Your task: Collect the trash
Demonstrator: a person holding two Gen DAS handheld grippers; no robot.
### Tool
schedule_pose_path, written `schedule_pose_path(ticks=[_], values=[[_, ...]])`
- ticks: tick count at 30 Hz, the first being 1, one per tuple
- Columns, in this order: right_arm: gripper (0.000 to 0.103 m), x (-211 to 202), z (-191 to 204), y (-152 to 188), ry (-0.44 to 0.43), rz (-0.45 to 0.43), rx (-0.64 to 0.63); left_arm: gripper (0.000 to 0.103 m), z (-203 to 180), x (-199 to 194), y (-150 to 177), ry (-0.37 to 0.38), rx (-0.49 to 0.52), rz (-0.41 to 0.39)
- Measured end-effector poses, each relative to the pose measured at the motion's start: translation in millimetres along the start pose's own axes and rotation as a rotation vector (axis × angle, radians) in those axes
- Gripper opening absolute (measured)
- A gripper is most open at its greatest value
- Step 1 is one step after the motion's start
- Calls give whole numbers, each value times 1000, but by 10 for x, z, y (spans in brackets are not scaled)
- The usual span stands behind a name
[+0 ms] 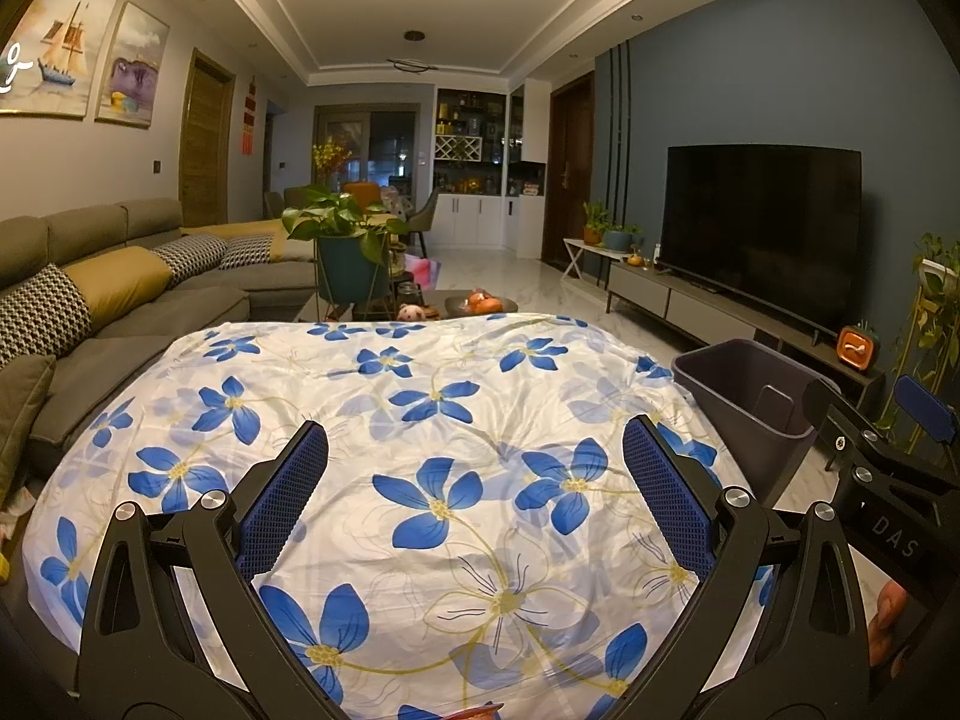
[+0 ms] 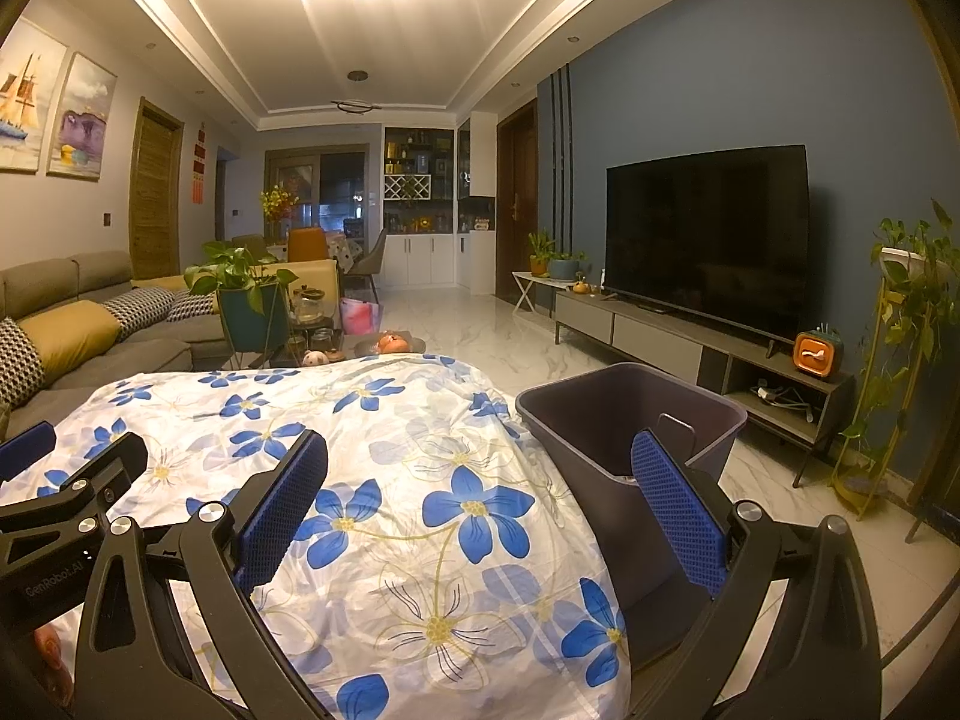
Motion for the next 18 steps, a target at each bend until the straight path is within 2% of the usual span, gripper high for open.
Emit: schedule_pose_path(ticks=[18], values=[[98, 10, -3, -28, 2, 1, 3, 97, -39, 5, 3, 3, -1, -1]])
Point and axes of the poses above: each gripper's, at about its wrist camera, not at the fingertips, and x roughly the way its jaws point, z to its left, y to its underside, the point moved 10 cm from there along x, roughly the way its jaws point, and after that the axes turned 7 degrees about -x, right-handed, at the moved point
